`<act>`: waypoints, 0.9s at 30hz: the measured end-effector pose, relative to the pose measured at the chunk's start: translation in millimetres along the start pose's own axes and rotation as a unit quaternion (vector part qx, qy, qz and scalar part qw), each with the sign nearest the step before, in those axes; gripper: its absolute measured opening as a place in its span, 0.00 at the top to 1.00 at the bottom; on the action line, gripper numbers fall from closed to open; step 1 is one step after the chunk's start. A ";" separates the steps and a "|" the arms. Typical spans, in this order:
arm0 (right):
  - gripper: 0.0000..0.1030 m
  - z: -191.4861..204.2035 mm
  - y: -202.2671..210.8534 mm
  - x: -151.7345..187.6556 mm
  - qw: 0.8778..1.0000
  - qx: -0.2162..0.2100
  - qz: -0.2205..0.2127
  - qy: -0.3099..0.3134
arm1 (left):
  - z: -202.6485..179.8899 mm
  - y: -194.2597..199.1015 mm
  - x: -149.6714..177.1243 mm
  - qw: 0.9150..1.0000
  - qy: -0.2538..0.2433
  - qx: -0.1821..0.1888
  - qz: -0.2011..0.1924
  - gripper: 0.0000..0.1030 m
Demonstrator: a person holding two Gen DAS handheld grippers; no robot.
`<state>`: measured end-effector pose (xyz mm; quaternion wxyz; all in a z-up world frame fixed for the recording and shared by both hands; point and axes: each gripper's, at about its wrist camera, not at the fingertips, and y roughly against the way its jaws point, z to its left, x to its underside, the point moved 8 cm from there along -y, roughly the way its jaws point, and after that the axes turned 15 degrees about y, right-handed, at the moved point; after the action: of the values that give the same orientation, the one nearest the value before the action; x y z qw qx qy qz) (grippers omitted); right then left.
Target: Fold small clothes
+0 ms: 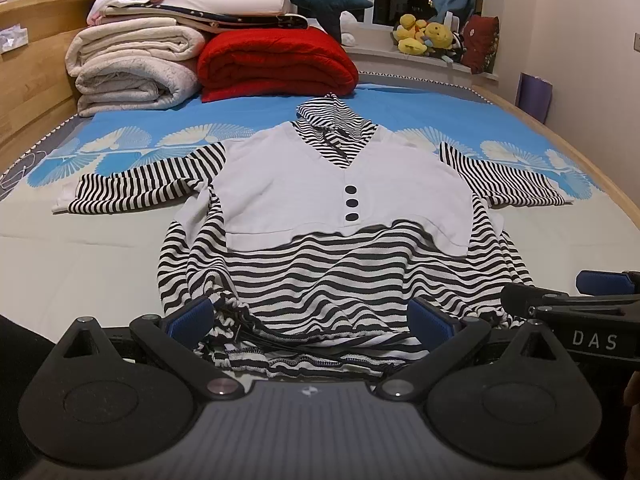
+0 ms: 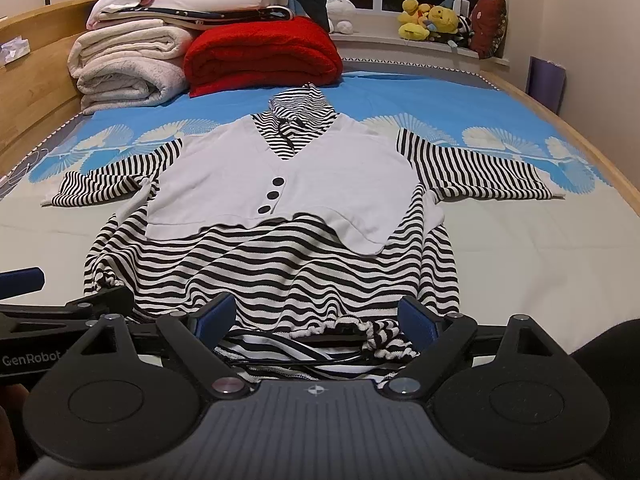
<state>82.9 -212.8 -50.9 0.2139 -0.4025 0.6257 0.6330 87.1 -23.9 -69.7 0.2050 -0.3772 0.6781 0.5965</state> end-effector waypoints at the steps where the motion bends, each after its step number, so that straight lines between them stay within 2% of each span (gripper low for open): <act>1: 0.15 0.0 0.1 0.2 1.000 0.000 0.000 0.001 | -0.2 -0.1 0.0 1.000 0.000 0.000 0.000 0.00; 17: 0.15 0.7 0.6 -1.7 1.000 -0.001 -0.003 0.001 | -0.3 1.4 -1.8 1.000 0.003 0.000 0.000 0.00; 27: 0.16 1.6 2.5 -10.6 1.000 -0.002 -0.020 -0.017 | -4.8 20.3 -21.2 1.000 0.002 -0.001 -0.028 0.00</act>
<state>86.7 -209.1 -41.2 0.2360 -0.4046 0.6124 0.6369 86.0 -22.9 -40.0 0.2197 -0.3977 0.6668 0.5907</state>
